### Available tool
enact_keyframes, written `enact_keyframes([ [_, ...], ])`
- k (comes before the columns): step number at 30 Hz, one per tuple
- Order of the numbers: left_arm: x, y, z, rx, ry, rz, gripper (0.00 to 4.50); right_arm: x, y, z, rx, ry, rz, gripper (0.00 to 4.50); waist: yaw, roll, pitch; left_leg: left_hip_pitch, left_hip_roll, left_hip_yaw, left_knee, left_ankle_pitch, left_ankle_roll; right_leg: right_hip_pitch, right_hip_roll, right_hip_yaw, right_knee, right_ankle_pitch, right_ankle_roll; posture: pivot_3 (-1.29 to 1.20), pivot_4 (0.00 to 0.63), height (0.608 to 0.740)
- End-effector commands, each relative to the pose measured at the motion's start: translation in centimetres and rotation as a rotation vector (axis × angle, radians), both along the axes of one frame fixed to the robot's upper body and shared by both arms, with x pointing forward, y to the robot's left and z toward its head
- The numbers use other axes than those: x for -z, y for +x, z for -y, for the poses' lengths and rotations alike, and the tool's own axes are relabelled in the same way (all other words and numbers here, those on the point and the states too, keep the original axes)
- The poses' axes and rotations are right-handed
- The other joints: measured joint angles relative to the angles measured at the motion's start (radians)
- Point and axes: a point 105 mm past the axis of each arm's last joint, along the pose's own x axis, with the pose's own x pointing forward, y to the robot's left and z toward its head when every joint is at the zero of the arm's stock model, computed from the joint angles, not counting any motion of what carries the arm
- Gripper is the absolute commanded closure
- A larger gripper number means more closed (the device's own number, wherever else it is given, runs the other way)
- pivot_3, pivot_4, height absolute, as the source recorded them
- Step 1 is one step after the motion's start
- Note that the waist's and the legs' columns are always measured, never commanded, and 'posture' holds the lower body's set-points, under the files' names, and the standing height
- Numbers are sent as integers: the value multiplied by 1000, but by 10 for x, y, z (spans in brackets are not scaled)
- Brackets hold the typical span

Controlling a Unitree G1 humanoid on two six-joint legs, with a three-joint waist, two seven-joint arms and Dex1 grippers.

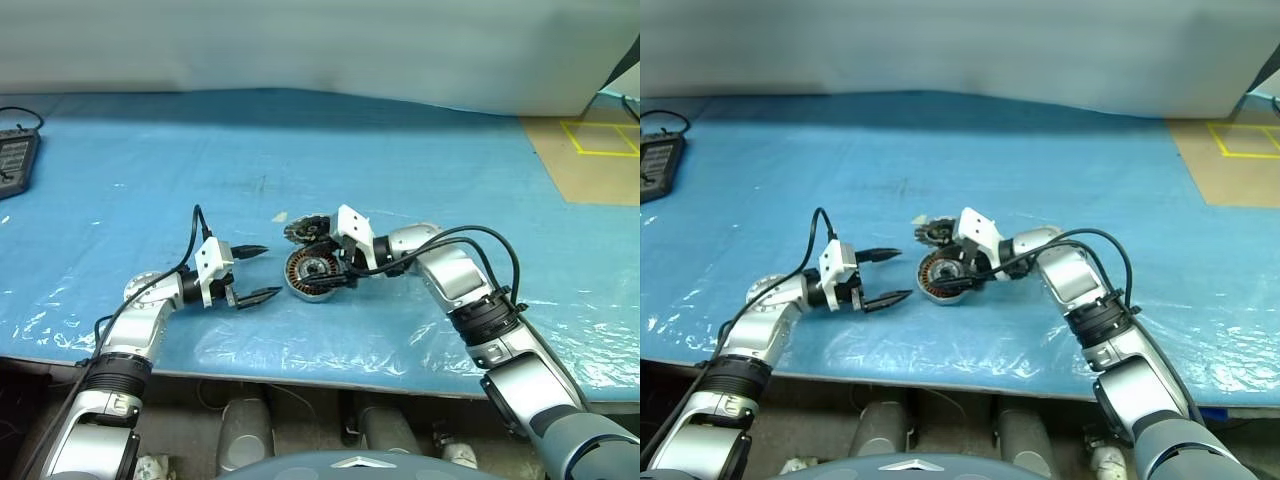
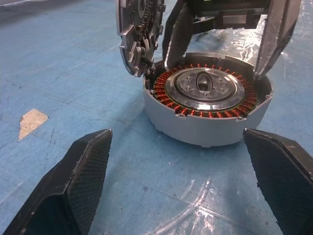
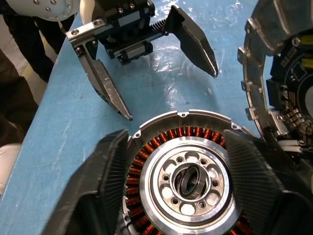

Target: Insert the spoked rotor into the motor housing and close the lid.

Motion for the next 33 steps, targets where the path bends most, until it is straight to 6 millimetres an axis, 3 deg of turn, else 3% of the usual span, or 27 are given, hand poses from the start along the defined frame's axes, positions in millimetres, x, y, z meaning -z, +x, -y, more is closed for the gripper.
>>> enact_keyframes([
  [1,-5,2,1,4,2,33,0,-13,-1,-2,-10,42,33,2360,0,0,0,0,0,0,0,0,0,0,0,0,0,0,0,0,150,740],
  [7,-5,1,1,3,3,32,0,-11,5,-2,13,35,61,4456,0,0,0,0,0,0,0,0,0,0,0,0,0,0,0,0,150,740],
  [33,-2,5,-1,-11,16,34,0,16,12,15,66,-97,97,4456,0,0,0,0,0,0,1,0,0,0,0,0,1,0,0,0,150,740],
])
